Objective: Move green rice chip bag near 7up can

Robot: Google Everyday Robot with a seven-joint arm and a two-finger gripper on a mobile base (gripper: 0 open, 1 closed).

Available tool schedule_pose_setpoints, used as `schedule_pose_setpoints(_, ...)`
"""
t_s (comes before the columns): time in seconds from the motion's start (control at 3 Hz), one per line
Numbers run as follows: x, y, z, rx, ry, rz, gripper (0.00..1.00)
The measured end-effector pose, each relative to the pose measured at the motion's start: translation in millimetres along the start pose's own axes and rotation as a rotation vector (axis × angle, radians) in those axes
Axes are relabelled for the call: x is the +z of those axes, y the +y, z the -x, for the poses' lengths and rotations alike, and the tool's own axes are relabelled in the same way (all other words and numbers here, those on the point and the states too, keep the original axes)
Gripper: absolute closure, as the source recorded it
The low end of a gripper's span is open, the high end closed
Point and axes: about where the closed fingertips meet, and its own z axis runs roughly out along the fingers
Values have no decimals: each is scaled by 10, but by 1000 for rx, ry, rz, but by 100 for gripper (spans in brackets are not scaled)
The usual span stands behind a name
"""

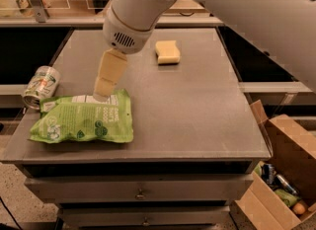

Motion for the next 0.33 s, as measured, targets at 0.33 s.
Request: schedule_pose_setpoints(0.33,0,0,0,0,0,0,0)
